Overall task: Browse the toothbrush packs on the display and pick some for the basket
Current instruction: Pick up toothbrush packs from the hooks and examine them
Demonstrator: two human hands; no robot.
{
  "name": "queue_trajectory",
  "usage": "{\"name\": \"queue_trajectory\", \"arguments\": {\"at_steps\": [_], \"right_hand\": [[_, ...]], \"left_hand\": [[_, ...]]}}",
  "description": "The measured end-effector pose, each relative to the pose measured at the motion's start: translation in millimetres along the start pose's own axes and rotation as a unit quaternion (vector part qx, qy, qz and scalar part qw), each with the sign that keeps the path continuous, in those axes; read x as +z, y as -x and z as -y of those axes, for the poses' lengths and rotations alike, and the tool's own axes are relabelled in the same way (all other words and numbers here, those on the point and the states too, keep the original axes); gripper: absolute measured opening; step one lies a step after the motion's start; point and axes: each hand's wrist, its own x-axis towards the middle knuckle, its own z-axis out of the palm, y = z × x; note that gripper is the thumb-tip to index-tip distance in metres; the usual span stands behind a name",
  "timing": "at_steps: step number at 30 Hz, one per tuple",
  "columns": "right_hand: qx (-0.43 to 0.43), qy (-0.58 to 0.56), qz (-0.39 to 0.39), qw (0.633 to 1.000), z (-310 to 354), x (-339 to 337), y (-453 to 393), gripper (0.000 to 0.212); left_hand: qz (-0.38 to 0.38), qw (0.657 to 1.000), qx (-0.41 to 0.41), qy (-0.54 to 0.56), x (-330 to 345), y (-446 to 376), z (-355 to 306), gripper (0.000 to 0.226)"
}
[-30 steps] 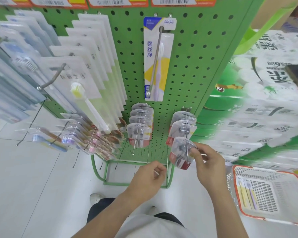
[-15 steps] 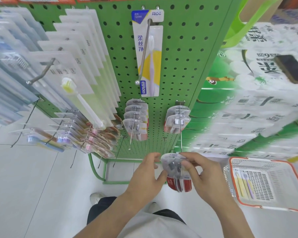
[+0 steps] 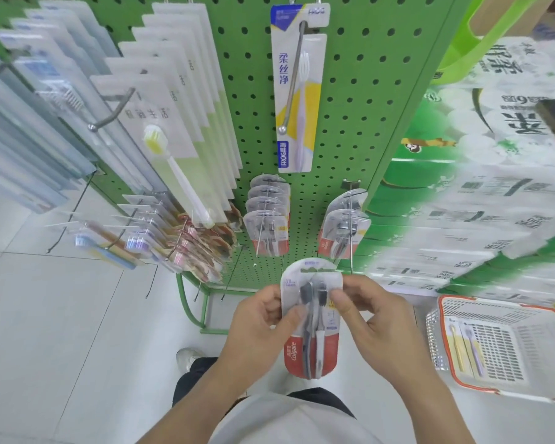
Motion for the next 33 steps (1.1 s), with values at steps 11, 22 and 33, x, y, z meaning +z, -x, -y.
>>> {"name": "queue_trajectory", "arguments": {"at_steps": [11,22,33], "right_hand": [[0.097,-0.148,-0.006,0.984,-9.8,13.6,6.1,0.022],[0.107,-0.174,0.054,0.977,-1.2,11.1,-2.2,0.029],[0.113,-0.248,-0.054,0.961,-1.2,19.3,-4.0,0.027]], "left_hand": [[0.025,0.996,-0.059,0.055,-4.0,12.6,-6.5,0.03],[0.003,0.997,-0.067,0.038,-15.5,16.8,-16.1,0.016],[0.084,0.993,-0.088,0.002,-32.8,23.5,-17.1,0.017]]}}
